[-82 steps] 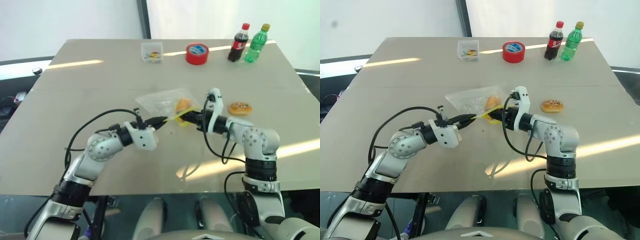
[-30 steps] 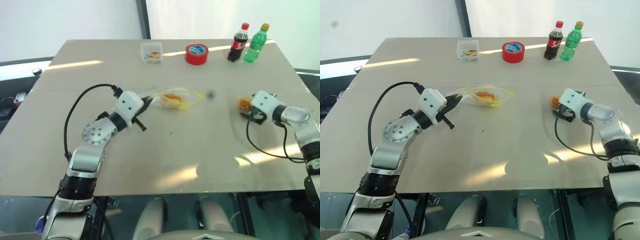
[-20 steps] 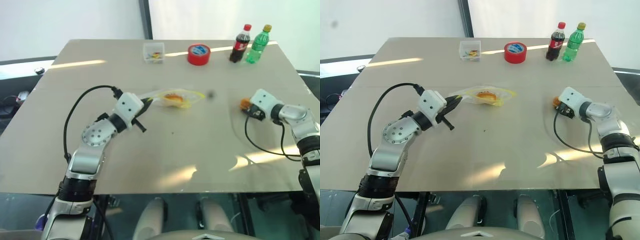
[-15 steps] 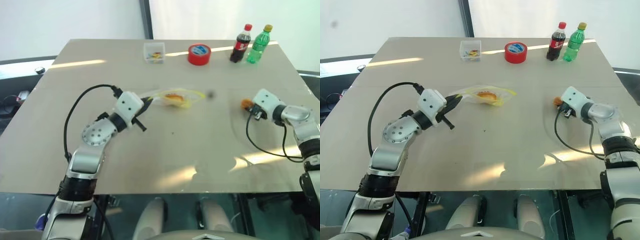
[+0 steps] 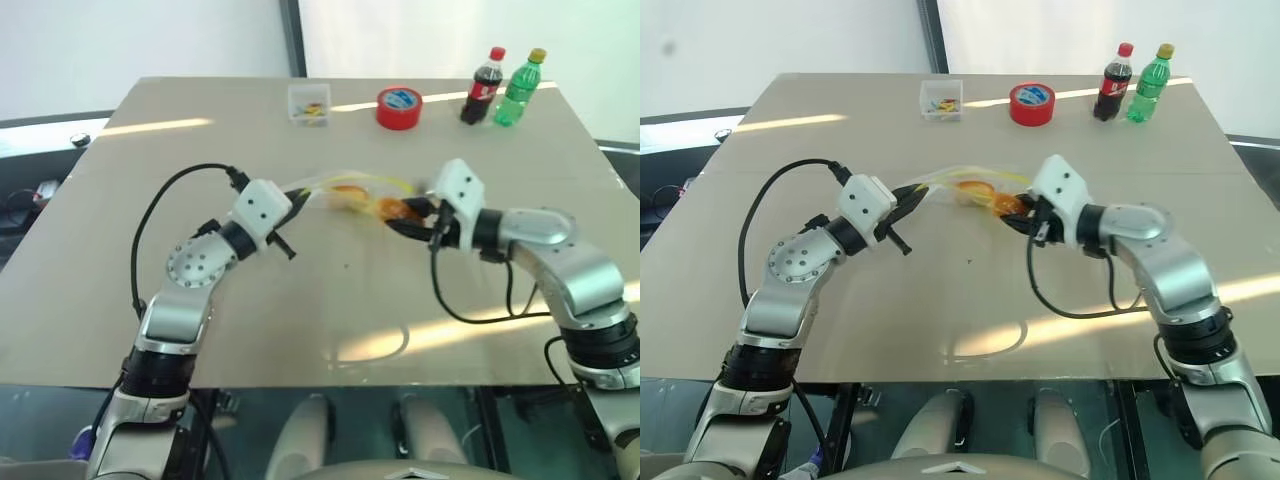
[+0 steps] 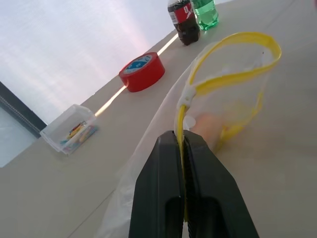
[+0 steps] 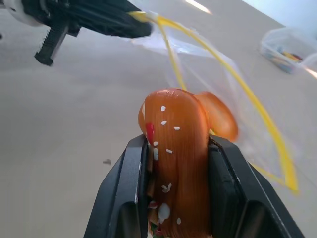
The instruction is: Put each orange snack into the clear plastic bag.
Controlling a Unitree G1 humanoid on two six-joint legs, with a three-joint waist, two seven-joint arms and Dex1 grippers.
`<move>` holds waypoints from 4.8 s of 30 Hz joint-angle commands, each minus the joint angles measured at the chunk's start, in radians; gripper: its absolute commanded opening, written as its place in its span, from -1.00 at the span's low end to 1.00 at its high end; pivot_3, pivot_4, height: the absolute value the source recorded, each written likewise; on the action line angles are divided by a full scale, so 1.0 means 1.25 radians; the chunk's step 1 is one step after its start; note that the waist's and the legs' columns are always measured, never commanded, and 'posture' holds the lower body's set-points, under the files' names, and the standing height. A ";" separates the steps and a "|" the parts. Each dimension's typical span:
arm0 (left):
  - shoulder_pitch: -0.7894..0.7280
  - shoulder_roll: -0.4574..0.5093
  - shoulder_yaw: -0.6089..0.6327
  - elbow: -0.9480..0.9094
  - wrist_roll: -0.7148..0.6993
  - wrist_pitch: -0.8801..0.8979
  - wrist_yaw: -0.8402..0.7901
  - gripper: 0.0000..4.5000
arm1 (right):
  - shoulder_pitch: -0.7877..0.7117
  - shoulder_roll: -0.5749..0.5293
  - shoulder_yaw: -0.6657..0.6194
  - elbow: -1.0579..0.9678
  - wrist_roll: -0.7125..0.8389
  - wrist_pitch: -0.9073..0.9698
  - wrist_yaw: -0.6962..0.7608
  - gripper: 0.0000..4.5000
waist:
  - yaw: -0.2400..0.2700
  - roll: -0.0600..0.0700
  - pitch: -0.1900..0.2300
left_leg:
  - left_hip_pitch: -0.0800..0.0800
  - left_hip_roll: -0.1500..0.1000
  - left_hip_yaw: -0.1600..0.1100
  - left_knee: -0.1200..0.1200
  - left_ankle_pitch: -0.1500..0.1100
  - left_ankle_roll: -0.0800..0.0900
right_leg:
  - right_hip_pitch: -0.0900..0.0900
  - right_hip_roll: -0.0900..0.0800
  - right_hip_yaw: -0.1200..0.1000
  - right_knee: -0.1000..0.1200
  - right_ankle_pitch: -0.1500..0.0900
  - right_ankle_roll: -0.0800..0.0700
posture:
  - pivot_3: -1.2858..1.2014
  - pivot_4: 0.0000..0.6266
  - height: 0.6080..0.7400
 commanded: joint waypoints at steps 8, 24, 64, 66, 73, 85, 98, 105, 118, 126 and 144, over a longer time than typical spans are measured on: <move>0.022 0.012 -0.019 -0.060 0.028 -0.057 -0.015 -1.00 | -0.104 0.015 0.037 0.104 -0.076 -0.021 -0.039 -0.35 | 0.007 0.000 0.000 | 0.000 0.000 0.000 0.000 0.000 0.000 | 0.000 0.000 0.000 0.000 0.000 0.000 | 0.03 -0.52 1.00; 0.046 0.040 -0.043 -0.068 0.056 -0.094 -0.048 -1.00 | -0.174 0.119 0.099 0.198 -0.160 -0.009 -0.091 -0.35 | 0.003 0.000 0.000 | 0.000 0.000 0.000 -0.001 0.000 0.000 | -0.001 0.001 0.000 0.000 0.000 0.000 | 0.03 -0.52 1.00; -0.019 -0.006 0.025 -0.001 -0.026 0.009 -0.023 -1.00 | -0.090 0.033 0.088 0.452 -0.360 -0.513 -0.121 0.82 | -0.015 0.000 0.000 | 0.001 0.000 0.002 -0.001 0.001 -0.002 | -0.001 0.001 0.002 0.001 0.000 0.000 | 0.03 -0.52 1.00; -0.016 -0.004 0.025 -0.009 -0.026 0.012 -0.022 -1.00 | -0.115 0.045 0.087 0.488 -0.354 -0.545 -0.107 0.82 | -0.014 0.000 0.000 | 0.001 0.000 0.002 -0.001 0.002 -0.003 | -0.001 0.001 0.002 0.000 0.000 0.000 | 0.03 -0.52 1.00; -0.009 -0.002 0.032 -0.022 -0.028 0.017 -0.015 -1.00 | -0.127 0.068 0.084 0.512 -0.333 -0.593 -0.061 -0.25 | -0.011 0.000 0.000 | 0.000 0.000 0.001 -0.001 0.001 -0.002 | -0.001 0.000 0.001 0.000 0.000 0.000 | 0.03 -0.52 1.00; -0.121 -0.028 0.065 0.034 -0.072 0.036 0.013 -1.00 | -0.173 -0.032 -0.010 0.443 -0.335 -0.539 -0.071 -0.97 | -0.008 0.000 0.001 | -0.001 0.000 0.000 0.000 0.001 -0.002 | -0.002 0.000 0.000 0.000 0.000 0.000 | 0.03 -0.52 1.00; -0.182 -0.016 0.020 0.174 0.039 -0.210 0.051 -1.00 | -0.016 -0.134 -0.080 0.218 -0.440 -0.447 -0.198 -0.97 | -0.011 0.000 0.000 | -0.007 0.000 0.000 0.000 0.002 -0.004 | -0.007 0.000 0.000 -0.001 0.000 0.000 | 0.03 -0.52 1.00; -0.009 0.011 -0.061 0.120 0.071 -0.262 -0.013 -1.00 | 0.234 -0.049 -0.025 0.049 -0.444 -0.340 -0.222 -0.97 | -0.010 0.000 0.001 | -0.011 0.000 0.002 0.001 0.002 -0.003 | -0.013 0.000 0.002 0.003 0.000 0.000 | 0.03 -0.52 1.00; -0.004 0.041 -0.078 0.101 0.148 -0.330 -0.001 -1.00 | 0.210 -0.056 0.018 -0.196 -0.304 -0.165 -0.038 -0.07 | -0.014 0.000 0.000 | -0.009 -0.001 0.001 0.003 0.000 0.000 | -0.011 0.001 0.001 0.007 0.000 0.000 | 0.03 -0.52 1.00; 0.002 0.037 -0.088 0.072 0.180 -0.333 0.001 -1.00 | 0.022 0.053 0.202 -0.040 -0.410 -0.258 -0.067 -0.07 | -0.009 0.000 0.000 | -0.010 -0.002 0.000 0.003 0.002 -0.003 | -0.011 0.000 0.000 0.007 0.000 0.000 | 0.03 -0.52 1.00; 0.012 0.038 -0.078 0.041 0.201 -0.313 0.017 -1.00 | -0.049 0.121 0.233 0.098 -0.449 -0.399 -0.056 -0.78 | -0.013 0.000 0.000 | -0.010 -0.002 0.000 0.004 0.002 -0.003 | -0.012 0.001 0.000 0.007 0.000 0.000 | 0.03 -0.52 1.00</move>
